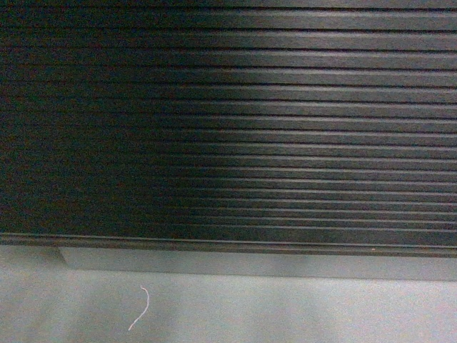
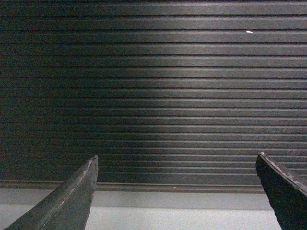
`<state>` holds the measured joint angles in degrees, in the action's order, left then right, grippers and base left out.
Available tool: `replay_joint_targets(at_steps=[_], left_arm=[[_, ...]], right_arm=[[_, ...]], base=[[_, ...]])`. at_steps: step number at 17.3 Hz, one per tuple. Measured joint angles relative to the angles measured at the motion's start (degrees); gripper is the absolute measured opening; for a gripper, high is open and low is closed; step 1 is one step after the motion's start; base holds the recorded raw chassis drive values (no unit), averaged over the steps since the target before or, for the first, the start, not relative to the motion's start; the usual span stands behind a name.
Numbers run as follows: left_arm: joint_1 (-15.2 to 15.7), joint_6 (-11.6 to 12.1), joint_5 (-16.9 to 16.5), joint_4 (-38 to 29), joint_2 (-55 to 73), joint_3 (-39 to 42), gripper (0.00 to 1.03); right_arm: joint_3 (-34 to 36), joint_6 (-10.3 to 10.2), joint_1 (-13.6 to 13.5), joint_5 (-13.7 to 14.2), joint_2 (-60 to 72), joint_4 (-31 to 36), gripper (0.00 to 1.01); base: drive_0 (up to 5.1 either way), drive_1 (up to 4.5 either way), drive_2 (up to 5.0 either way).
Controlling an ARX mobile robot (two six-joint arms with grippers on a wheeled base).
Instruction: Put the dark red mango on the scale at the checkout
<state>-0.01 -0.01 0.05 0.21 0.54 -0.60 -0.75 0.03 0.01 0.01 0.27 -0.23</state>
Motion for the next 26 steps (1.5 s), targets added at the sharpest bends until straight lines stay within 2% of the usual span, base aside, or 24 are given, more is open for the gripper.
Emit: replay_joint_targets(at_steps=[26], left_arm=[[0.0,0.0,0.0,0.0,0.0,0.0,0.98]], right_arm=[[0.0,0.0,0.0,0.0,0.0,0.0,0.98]], base=[[-0.1,4.27,-4.4]])
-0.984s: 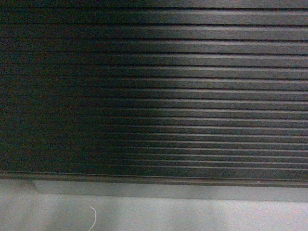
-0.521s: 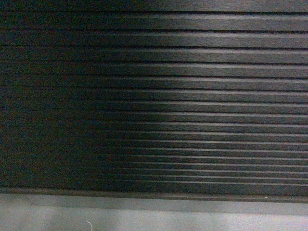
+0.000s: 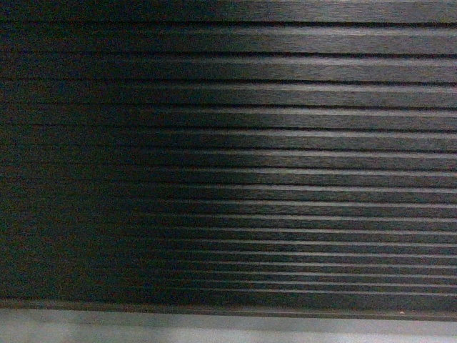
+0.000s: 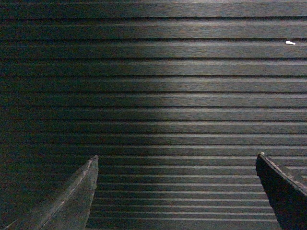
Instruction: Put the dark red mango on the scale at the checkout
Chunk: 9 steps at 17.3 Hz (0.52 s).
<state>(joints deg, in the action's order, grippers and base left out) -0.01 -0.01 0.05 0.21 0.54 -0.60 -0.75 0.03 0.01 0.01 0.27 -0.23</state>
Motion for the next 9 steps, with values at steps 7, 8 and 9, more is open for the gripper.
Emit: replay_joint_targets(at_steps=[7,8,9], left_arm=[[0.0,0.0,0.0,-0.02,0.0,0.0,0.98],[0.0,0.0,0.0,0.0,0.0,0.0,0.98],[0.0,0.0,0.0,0.0,0.0,0.0,0.98]], right_arm=[[0.0,0.0,0.0,0.0,0.0,0.0,0.98],[0.0,0.0,0.0,0.0,0.0,0.0,0.98],[0.0,0.0,0.0,0.0,0.0,0.0,0.98]], base=[[0.0,0.0,0.0],[0.0,0.0,0.0],[0.0,0.0,0.0]])
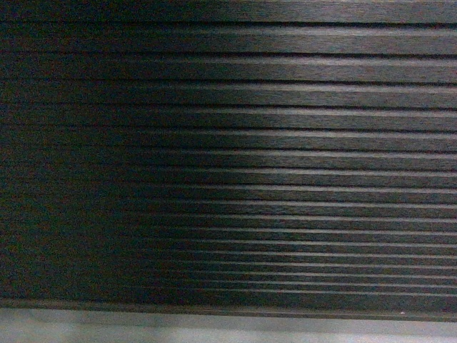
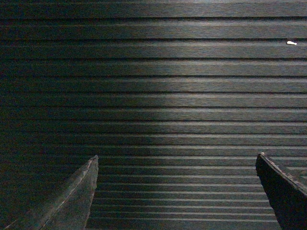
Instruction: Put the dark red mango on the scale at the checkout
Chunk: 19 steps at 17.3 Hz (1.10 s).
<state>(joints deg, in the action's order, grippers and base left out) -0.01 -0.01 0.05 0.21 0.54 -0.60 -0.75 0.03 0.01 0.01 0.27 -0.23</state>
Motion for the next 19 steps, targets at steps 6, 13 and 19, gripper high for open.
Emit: replay_joint_targets(at_steps=[6,13,19], left_arm=[[0.0,0.0,0.04,0.04,0.0,0.0,0.98],[0.0,0.02,0.0,0.02,0.0,0.0,0.98],[0.0,0.0,0.02,0.0,0.0,0.0,0.98]], right_arm=[[0.0,0.0,0.0,-0.02,0.0,-0.11,0.98],[0.0,0.07,0.0,-0.04,0.0,-0.02,0.98],[0.0,0.0,0.0,0.0,0.0,-0.02,0.98]], base=[[0.0,0.0,0.0],[0.0,0.0,0.0],[0.0,0.0,0.0]])
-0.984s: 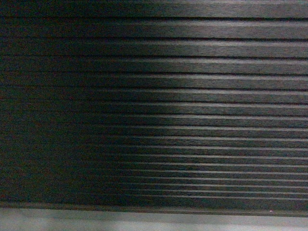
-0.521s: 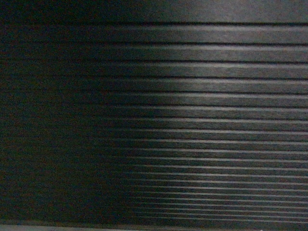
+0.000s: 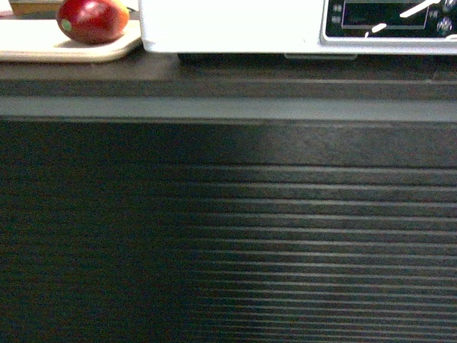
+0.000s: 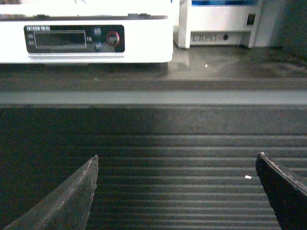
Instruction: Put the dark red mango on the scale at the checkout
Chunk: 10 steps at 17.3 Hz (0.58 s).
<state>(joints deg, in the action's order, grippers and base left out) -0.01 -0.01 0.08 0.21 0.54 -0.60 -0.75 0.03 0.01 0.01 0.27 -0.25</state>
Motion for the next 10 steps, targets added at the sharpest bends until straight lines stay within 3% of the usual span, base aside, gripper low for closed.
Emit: replay_joint_targets(at_steps=[10], left_arm=[[0.0,0.02,0.02,-0.02,0.0,0.0,0.98]], right_arm=[[0.0,-0.04,0.0,0.0,0.0,0.02,0.98]], base=[[0.0,0.0,0.0]])
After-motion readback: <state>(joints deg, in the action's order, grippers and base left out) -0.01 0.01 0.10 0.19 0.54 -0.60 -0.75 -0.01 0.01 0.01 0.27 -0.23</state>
